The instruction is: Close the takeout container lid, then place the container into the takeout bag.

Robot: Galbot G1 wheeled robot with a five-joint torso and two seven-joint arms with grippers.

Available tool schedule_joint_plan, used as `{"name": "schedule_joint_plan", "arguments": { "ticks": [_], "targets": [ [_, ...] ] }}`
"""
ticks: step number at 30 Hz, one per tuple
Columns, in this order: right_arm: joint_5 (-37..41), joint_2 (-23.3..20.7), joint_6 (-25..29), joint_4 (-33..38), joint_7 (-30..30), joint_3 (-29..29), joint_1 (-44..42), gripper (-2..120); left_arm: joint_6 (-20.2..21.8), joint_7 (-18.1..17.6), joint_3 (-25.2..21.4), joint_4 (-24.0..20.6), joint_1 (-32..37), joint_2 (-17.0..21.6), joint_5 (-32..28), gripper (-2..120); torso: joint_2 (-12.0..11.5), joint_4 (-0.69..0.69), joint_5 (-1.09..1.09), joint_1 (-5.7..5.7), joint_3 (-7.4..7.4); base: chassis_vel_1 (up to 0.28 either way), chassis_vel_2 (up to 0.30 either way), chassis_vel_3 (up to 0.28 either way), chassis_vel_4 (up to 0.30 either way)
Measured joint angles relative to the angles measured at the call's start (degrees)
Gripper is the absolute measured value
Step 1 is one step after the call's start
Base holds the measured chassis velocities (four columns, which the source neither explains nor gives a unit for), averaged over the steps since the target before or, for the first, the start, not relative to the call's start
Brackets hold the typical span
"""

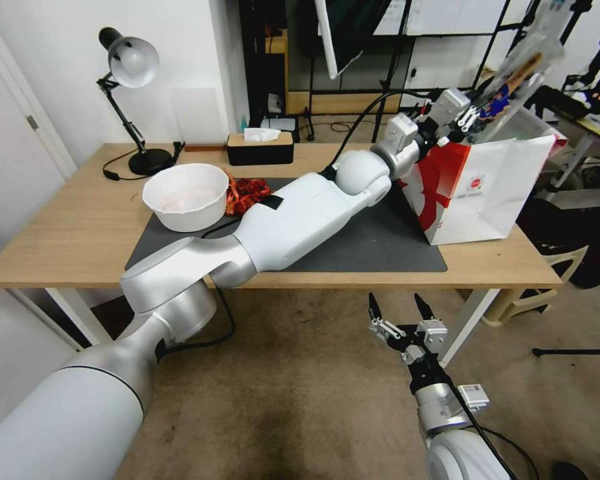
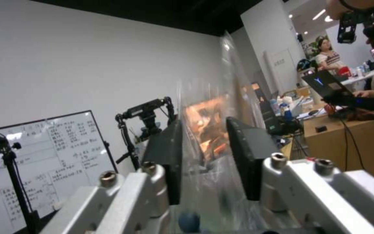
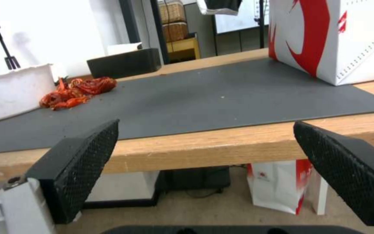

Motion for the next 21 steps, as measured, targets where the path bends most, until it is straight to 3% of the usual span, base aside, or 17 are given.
{"name": "schedule_joint_plan", "arguments": {
  "ticks": [1, 6, 12, 21],
  "targets": [
    [0.0, 0.0, 0.0, 0.0, 0.0, 0.0, 0.0, 100, 0.1, 0.0, 0.0, 0.0, 0.0, 0.0, 0.0, 34, 0.0, 0.0, 0.0, 0.0, 0.0, 0.0, 0.0, 0.0, 0.0],
    [0.0, 0.0, 0.0, 0.0, 0.0, -0.1, 0.2, 100, 0.4, -0.2, 0.0, -0.2, -0.2, 0.0, 0.0, 49, 0.0, 0.0, 0.0, 0.0, 0.0, 0.0, 0.0, 0.0, 0.0],
    [0.1, 0.0, -0.2, 0.0, 0.0, -0.3, 0.6, 100, 1.6, -1.4, -0.4, -0.6, -0.4, 0.0, -0.8, 76, 0.0, 0.0, 0.0, 0.0, 0.0, 0.0, 0.0, 0.0, 0.0],
    [0.4, -0.2, -0.3, -0.2, 0.1, -0.3, 0.8, 100, 4.9, -3.7, -1.6, -2.4, 0.9, 0.0, -2.6, 99, 0.0, 0.0, 0.0, 0.0, 0.0, 0.0, 0.0, 0.0, 0.0]
  ]
}}
